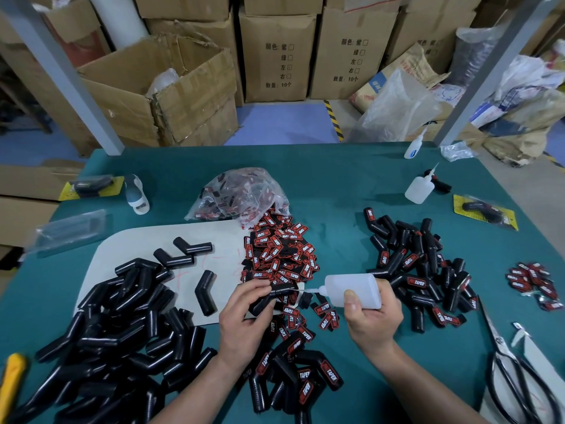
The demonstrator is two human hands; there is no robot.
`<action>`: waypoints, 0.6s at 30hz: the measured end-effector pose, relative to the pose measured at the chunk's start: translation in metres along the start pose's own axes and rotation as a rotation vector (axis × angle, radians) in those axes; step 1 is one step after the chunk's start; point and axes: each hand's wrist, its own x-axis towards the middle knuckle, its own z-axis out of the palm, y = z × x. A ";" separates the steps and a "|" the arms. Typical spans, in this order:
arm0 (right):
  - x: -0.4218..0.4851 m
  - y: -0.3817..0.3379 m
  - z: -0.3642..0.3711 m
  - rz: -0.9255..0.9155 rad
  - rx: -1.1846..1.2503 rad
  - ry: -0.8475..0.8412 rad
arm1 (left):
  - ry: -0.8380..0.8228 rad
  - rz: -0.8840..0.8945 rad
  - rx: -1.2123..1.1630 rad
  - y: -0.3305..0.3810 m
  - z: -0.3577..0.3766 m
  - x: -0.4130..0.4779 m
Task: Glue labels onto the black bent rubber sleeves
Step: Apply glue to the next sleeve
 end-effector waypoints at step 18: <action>0.004 0.003 0.001 -0.002 -0.008 0.004 | 0.028 0.026 -0.002 0.006 -0.001 0.002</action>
